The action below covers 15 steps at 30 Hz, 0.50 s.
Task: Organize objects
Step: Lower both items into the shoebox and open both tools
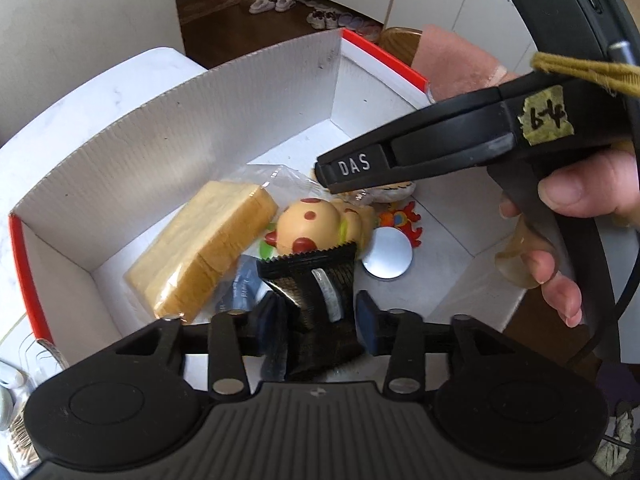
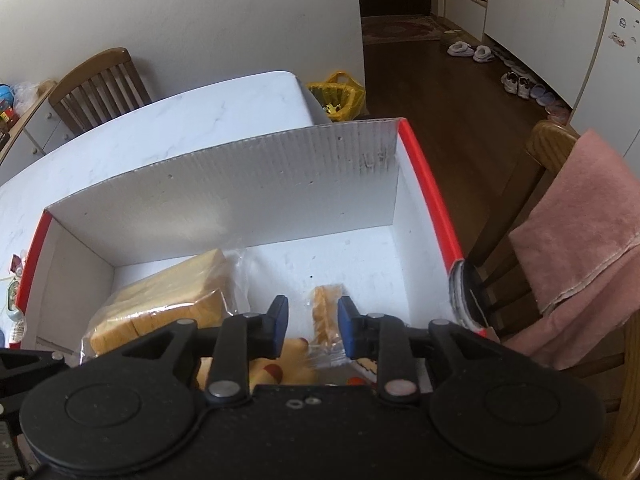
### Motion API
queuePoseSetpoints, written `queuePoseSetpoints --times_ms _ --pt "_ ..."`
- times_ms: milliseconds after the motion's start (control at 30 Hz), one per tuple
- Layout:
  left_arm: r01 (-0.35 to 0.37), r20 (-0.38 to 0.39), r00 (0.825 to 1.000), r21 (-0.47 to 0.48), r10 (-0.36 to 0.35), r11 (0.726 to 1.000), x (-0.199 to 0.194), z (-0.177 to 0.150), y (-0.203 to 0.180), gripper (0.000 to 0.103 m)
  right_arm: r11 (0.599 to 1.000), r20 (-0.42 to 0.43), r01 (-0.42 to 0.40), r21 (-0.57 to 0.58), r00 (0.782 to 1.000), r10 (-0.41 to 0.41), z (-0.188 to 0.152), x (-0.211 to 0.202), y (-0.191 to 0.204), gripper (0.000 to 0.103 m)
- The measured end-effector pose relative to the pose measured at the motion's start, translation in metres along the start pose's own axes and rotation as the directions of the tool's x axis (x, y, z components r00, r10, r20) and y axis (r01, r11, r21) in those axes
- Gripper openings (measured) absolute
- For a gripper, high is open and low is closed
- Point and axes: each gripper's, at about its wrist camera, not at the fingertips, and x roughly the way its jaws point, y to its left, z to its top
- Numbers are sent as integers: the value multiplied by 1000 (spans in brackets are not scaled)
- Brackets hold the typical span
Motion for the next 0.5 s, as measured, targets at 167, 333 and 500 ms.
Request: queuePoseSetpoints --times_ms 167,333,500 --pt "-14 13 1000 -3 15 1000 -3 -3 -2 51 1000 5 -18 4 1000 18 -2 -6 -2 32" --pt "-20 38 999 -16 21 1000 -10 -8 -1 55 999 22 -44 7 999 44 -4 -16 -1 40" --pt "-28 73 997 -21 29 999 -19 -10 -1 56 998 30 -62 3 998 62 -8 -28 -1 40"
